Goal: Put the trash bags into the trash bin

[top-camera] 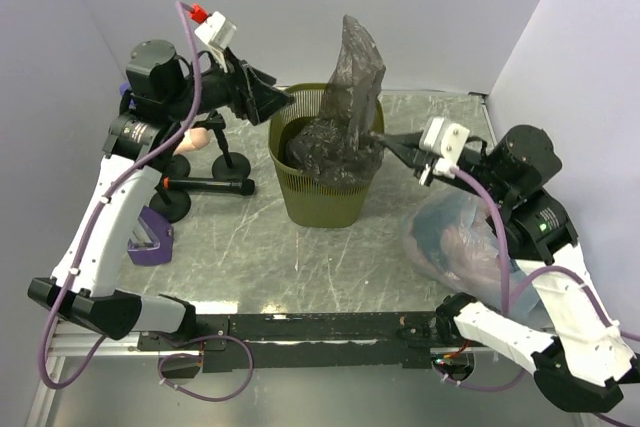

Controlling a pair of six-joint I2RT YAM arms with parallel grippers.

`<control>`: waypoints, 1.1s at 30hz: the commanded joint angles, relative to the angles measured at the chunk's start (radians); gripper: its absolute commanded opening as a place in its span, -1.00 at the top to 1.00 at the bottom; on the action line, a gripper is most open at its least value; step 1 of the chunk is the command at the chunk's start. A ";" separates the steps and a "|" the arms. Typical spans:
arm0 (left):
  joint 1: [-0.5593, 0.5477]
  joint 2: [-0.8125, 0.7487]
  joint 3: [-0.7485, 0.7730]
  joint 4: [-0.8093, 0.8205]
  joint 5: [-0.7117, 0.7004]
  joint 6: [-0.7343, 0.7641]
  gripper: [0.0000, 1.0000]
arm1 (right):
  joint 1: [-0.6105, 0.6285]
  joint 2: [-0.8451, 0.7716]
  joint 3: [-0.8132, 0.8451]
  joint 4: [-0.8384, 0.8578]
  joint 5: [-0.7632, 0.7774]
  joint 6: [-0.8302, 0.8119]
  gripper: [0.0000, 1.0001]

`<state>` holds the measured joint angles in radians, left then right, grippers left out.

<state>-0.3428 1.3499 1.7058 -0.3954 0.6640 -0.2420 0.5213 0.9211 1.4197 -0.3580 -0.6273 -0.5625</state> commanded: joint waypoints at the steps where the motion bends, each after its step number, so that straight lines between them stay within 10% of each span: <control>1: -0.015 0.029 0.038 0.070 0.160 -0.232 -0.57 | 0.019 -0.045 -0.059 -0.056 -0.106 -0.045 1.00; 12: -0.070 0.219 0.210 0.004 0.126 -0.322 -0.72 | 0.049 -0.080 -0.237 -0.009 -0.083 -0.069 0.92; 24: -0.199 0.267 0.259 -0.160 -0.242 -0.217 -0.65 | 0.100 -0.064 -0.288 0.050 -0.040 -0.056 0.92; 28: -0.219 0.262 0.229 -0.197 -0.319 -0.174 -0.38 | 0.111 -0.065 -0.294 0.050 -0.029 -0.059 0.92; 33: -0.216 0.265 0.192 -0.192 -0.294 -0.125 0.53 | 0.115 -0.061 -0.263 -0.005 -0.014 -0.034 0.63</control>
<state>-0.5606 1.6272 1.9148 -0.5793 0.4015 -0.4149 0.6262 0.8593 1.1366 -0.3576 -0.6552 -0.6144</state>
